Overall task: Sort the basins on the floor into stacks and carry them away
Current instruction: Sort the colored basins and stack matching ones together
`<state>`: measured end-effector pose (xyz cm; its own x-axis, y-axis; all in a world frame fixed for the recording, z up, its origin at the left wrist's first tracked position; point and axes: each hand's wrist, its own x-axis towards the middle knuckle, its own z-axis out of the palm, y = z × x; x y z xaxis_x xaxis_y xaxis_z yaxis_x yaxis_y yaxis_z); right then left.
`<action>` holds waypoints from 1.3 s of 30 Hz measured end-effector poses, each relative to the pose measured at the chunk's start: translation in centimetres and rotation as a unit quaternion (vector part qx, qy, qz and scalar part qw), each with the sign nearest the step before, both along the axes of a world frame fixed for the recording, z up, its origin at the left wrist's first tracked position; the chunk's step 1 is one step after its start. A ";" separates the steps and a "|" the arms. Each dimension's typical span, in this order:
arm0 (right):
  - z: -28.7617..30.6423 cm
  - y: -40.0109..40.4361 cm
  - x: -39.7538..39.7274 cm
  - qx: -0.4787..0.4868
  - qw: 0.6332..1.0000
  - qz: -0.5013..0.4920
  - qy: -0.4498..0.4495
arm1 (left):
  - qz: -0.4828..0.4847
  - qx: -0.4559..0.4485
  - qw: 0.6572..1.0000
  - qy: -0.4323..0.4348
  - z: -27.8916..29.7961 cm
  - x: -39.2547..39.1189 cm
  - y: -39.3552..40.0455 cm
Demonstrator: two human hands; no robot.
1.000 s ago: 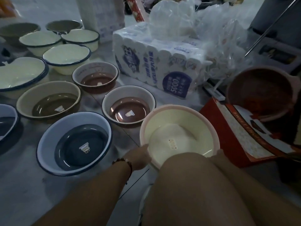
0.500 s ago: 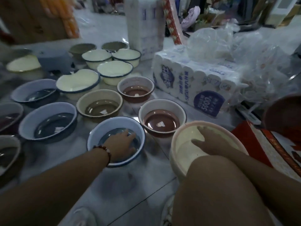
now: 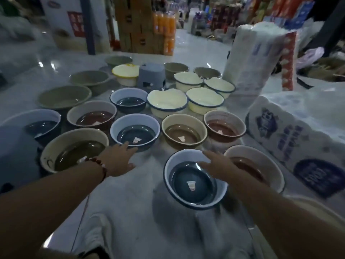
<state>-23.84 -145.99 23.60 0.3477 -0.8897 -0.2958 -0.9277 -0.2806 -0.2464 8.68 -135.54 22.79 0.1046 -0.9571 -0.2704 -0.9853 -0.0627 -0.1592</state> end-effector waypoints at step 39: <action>-3.8 -5.0 -9.3 0.270 0.587 -0.637 -0.420 | -0.067 0.105 0.946 0.299 -0.1 -10.2 -19.4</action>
